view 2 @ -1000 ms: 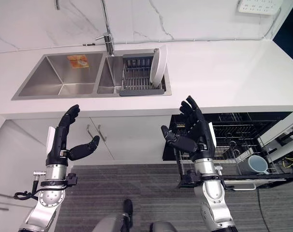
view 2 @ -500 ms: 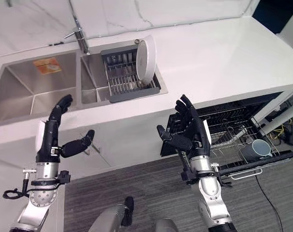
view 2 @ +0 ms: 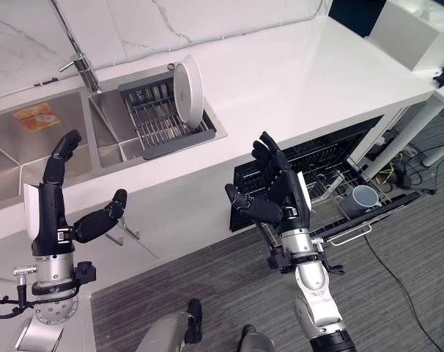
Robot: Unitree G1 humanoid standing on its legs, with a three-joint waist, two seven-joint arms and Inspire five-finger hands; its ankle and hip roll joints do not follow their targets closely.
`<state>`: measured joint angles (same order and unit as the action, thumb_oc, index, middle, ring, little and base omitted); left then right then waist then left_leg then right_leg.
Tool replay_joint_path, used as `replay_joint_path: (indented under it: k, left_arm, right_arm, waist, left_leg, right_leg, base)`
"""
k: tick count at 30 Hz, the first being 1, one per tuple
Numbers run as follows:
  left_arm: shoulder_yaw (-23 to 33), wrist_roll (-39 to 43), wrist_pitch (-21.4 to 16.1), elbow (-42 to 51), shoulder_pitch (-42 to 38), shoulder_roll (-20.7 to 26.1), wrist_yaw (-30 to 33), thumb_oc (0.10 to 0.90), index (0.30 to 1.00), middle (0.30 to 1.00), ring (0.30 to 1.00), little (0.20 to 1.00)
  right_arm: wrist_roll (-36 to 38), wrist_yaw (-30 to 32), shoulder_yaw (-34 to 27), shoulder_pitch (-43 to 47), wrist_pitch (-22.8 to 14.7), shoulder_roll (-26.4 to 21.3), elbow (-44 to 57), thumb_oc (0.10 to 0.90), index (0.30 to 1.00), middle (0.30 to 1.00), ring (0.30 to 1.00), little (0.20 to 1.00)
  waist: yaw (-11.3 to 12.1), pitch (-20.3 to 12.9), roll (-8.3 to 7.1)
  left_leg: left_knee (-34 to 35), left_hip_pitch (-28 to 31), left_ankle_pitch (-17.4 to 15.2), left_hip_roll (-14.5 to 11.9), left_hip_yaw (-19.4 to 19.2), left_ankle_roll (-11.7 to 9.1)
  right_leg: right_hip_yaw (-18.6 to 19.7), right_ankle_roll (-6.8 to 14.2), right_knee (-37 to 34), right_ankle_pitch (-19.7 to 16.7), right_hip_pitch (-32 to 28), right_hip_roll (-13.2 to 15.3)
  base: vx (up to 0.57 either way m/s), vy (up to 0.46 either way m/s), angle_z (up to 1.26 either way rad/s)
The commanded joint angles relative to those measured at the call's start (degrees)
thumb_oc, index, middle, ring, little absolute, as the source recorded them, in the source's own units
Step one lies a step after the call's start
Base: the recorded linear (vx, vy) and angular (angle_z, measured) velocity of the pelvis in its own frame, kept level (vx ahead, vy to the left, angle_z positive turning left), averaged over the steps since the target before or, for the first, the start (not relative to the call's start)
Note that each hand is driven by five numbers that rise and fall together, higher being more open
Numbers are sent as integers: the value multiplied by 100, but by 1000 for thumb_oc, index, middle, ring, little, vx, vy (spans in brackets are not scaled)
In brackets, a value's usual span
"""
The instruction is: Place the dishes in the dishwasher.
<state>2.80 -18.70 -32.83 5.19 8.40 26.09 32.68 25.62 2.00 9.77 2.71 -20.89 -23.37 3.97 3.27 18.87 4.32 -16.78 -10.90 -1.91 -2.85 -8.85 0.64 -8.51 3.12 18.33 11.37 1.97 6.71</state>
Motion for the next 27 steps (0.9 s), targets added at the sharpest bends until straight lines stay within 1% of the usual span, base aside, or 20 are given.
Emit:
replay_joint_path:
  k: [1, 2, 4, 5, 6, 7, 8, 9, 10, 12, 13, 14, 16, 17, 18, 19, 21, 24, 25, 27]
  left_arm:
    - [57, 9, -586, 486, -184, 178, 279, 800, 900, 900, 900, 900]
    - [30, 63, -718, 493, -200, 170, 102, 800, 900, 900, 900, 900]
    - [-81, 714, -1020, 516, -233, 134, -680, 800, 900, 900, 900, 900]
    - [-131, 1139, -1059, 539, -253, 118, -1124, 800, 900, 900, 900, 900]
    - [-209, 1786, -1026, 576, -272, 82, -1818, 800, 900, 900, 900, 900]
    - [-253, 2543, -835, 624, -280, 44, -2550, 800, 900, 900, 900, 900]
    - [-331, 3315, -473, 671, -294, -22, -3435, 800, 900, 900, 900, 900]
    - [-373, 3591, -309, 677, -298, -49, -3723, 800, 900, 900, 900, 900]
    - [-673, 4017, 10, 657, -357, -144, -4639, 800, 900, 900, 900, 900]
    - [-990, 3926, 105, 631, -432, -135, -5144, 800, 900, 900, 900, 900]
    - [-1136, 3982, 339, 603, -466, -125, -5393, 800, 900, 900, 900, 900]
    - [-1290, 4152, 694, 534, -509, -120, -5620, 800, 900, 900, 900, 900]
    - [-1498, 4022, 990, 344, -546, -99, -5825, 800, 900, 900, 900, 900]
    - [-1678, 3636, 953, 136, -600, -30, -5907, 800, 900, 900, 900, 900]
    - [-1941, 3112, 938, -138, -692, 93, -5816, 800, 900, 900, 900, 900]
    - [-2243, 2333, 856, -561, -835, 233, -5489, 800, 900, 900, 900, 900]
    - [-2417, 1896, 861, -810, -939, 296, -5227, 800, 900, 900, 900, 900]
    - [-2663, 1828, 1053, -1501, -1147, 276, -4913, 800, 900, 900, 900, 900]
    - [-2823, 1567, 1119, -1901, -1208, 235, -4747, 800, 900, 900, 900, 900]
    - [-2953, 1502, 1457, -2448, -1220, 101, -4436, 800, 900, 900, 900, 900]
  right_arm:
    - [9, -42, -78, 338, -598, -83, 575, 800, 900, 900, 900, 900]
    - [-41, 7, -89, 319, -654, -81, 612, 800, 900, 900, 900, 900]
    - [-128, 148, -115, 314, -747, -58, 651, 800, 900, 900, 900, 900]
    - [-133, 182, -138, 309, -770, -53, 658, 800, 900, 900, 900, 900]
    - [-135, 235, -167, 303, -796, -49, 661, 800, 900, 900, 900, 900]
    - [-146, 277, -183, 297, -812, -42, 662, 800, 900, 900, 900, 900]
    - [-172, 335, -201, 302, -840, -29, 664, 800, 900, 900, 900, 900]
    - [-179, 356, -204, 304, -849, -25, 662, 800, 900, 900, 900, 900]
    - [-181, 417, -248, 327, -920, -5, 632, 800, 900, 900, 900, 900]
    - [-135, 424, -306, 368, -963, -15, 605, 800, 900, 900, 900, 900]
    - [-98, 412, -343, 388, -975, -33, 590, 800, 900, 900, 900, 900]
    - [-42, 385, -388, 414, -993, -67, 569, 800, 900, 900, 900, 900]
    - [11, 372, -408, 454, -1067, -123, 515, 800, 900, 900, 900, 900]
    - [76, 340, -430, 493, -1088, -175, 478, 800, 900, 900, 900, 900]
    - [202, 276, -470, 562, -1121, -262, 410, 800, 900, 900, 900, 900]
    - [346, 206, -481, 658, -1120, -366, 352, 800, 900, 900, 900, 900]
    - [424, 147, -497, 703, -1123, -411, 322, 800, 900, 900, 900, 900]
    - [588, 100, -479, 790, -1094, -514, 308, 800, 900, 900, 900, 900]
    - [617, 43, -489, 814, -1058, -521, 313, 800, 900, 900, 900, 900]
    - [637, -21, -488, 865, -1036, -532, 290, 800, 900, 900, 900, 900]
  waist:
    - [-13, -606, -65]
    - [-27, -621, -58]
    - [-62, -635, -38]
    - [-73, -637, -32]
    - [-82, -642, -28]
    - [-85, -629, -42]
    - [-95, -626, -18]
    - [-100, -634, -10]
    - [-138, -639, 6]
    - [-191, -643, 13]
    - [-214, -642, 20]
    - [-238, -642, 32]
    - [-280, -645, 52]
    - [-314, -652, 62]
    - [-357, -659, 70]
    - [-427, -676, 77]
    - [-463, -679, 74]
    - [-557, -693, 63]
    - [-610, -703, 58]
    - [-658, -710, 42]
  left_leg:
    - [-41, -450, -313, -147, 624, -468]
    - [-41, -489, -295, -206, 575, -491]
    - [-41, -531, -266, -281, 519, -526]
    - [-41, -537, -255, -293, 515, -535]
    - [-41, -538, -239, -301, 521, -542]
    - [-41, -499, -262, -289, 518, -547]
    - [-41, -514, -228, -310, 529, -542]
    - [-41, -525, -223, -316, 533, -543]
    - [-41, -513, -214, -335, 539, -540]
    - [-41, -489, -216, -352, 534, -546]
    - [-41, -480, -216, -357, 531, -553]
    - [-41, -470, -217, -359, 528, -559]
    - [-41, -452, -217, -365, 516, -559]
    - [-41, -442, -218, -369, 506, -557]
    - [-41, -421, -224, -367, 497, -564]
    - [-41, -392, -242, -371, 481, -556]
    - [-41, -385, -246, -370, 474, -554]
    - [-41, -357, -248, -390, 436, -550]
    - [-41, -353, -246, -408, 403, -550]
    - [-41, -339, -239, -444, 336, -556]
  right_leg:
    - [-316, 69, -114, 390, -383, -45]
    - [-366, 57, -114, 402, -376, -62]
    - [-387, 30, -114, 421, -367, -119]
    - [-384, 25, -114, 418, -363, -141]
    - [-377, 21, -114, 407, -360, -164]
    - [-366, 22, -114, 435, -394, -159]
    - [-359, 16, -114, 404, -376, -189]
    - [-357, 13, -114, 398, -364, -199]
    - [-344, 12, -114, 374, -358, -231]
    - [-329, 6, -114, 358, -354, -255]
    - [-315, 4, -114, 353, -355, -267]
    - [-295, 3, -114, 349, -357, -279]
    - [-265, 7, -114, 344, -361, -292]
    - [-241, 7, -114, 338, -363, -299]
    - [-199, 7, -114, 325, -362, -310]
    - [-148, 10, -114, 326, -366, -320]
    - [-114, 8, -114, 323, -363, -324]
    - [-53, 8, -114, 323, -363, -335]
    - [-30, 5, -114, 321, -361, -336]
    - [-24, 2, -114, 314, -355, -332]
  base:
    - [-64, -64, 2]
    - [-85, -72, 1]
    - [-82, -73, 7]
    - [-44, -55, 12]
    - [-18, -52, 13]
    - [-34, -48, 12]
    - [-26, -33, 11]
    - [-48, -45, 8]
    - [-23, -45, 4]
    - [-9, -22, 0]
    - [0, 0, 0]
    - [0, 0, 0]
    - [3, 8, -2]
    - [15, 26, -6]
    - [31, 42, -13]
    - [29, 37, -13]
    - [25, 30, -12]
    - [28, 26, -8]
    - [32, 20, -10]
    - [29, 15, -8]
